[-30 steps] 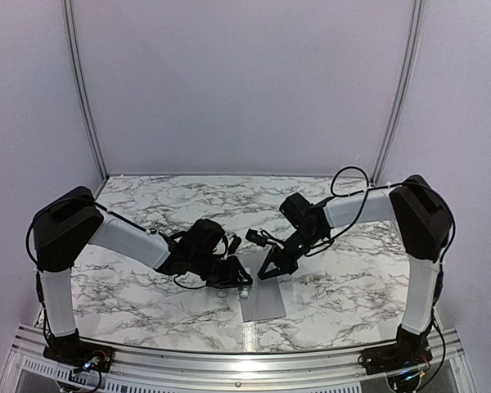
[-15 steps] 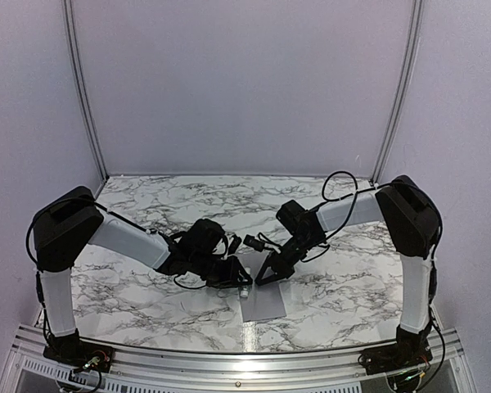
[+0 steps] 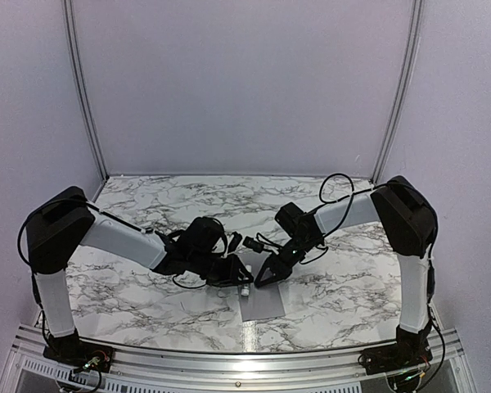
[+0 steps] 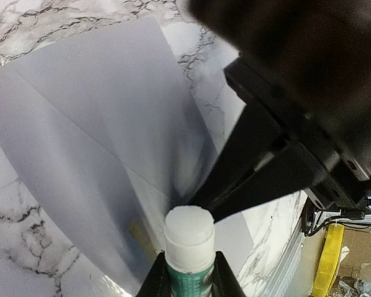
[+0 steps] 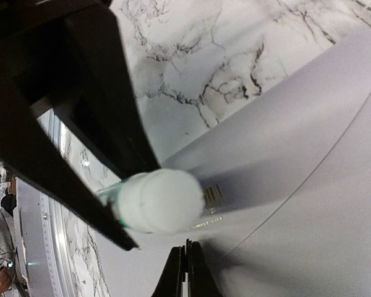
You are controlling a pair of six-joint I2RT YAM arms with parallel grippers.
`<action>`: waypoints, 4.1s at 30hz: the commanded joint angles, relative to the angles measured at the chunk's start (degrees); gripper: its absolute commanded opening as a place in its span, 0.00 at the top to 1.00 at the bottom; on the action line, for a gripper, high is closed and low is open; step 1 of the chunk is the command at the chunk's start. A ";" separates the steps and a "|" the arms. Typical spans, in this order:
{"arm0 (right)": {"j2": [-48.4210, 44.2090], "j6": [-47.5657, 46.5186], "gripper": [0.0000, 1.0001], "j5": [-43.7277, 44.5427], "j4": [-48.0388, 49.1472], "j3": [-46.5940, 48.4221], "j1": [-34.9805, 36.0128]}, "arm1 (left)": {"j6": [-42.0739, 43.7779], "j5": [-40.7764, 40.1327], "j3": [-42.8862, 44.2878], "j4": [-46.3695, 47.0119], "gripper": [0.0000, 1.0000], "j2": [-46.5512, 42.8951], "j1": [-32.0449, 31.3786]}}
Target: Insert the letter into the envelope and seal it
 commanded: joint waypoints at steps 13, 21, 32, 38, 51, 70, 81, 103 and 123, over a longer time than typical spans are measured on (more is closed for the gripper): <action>0.44 3.63 0.98 6.06 2.58 -1.23 0.47 | -4.70 -2.70 -5.68 2.82 1.00 -3.18 -3.68; -0.27 2.33 0.98 5.09 1.74 -1.00 0.67 | -5.75 -1.71 -4.67 3.26 1.00 -0.02 -3.61; -0.25 0.82 0.97 1.65 -0.11 -0.68 1.94 | -6.78 -2.52 -5.51 3.26 1.00 0.71 -3.53; -0.28 -0.81 0.97 -0.52 -1.35 -0.78 2.64 | -7.04 -2.85 -6.07 3.17 1.00 0.31 -3.52; 0.03 3.00 0.98 6.40 1.55 -0.02 2.42 | -6.66 -2.99 -6.34 3.17 1.00 -0.03 -3.53; 1.93 3.21 0.99 8.89 1.37 3.01 0.85 | -6.21 -2.66 -6.91 3.01 1.00 -0.03 -3.52; 3.55 3.02 0.99 9.04 0.15 6.34 0.85 | -6.03 -2.63 -6.99 3.00 1.00 0.01 -3.52; 5.07 2.98 0.99 9.64 0.30 8.06 0.79 | -5.52 -2.74 -7.13 2.73 1.00 -0.19 -3.54; 4.85 2.54 0.98 7.99 1.09 6.04 0.06 | -1.23 -3.12 -4.18 1.94 1.00 -3.15 -3.02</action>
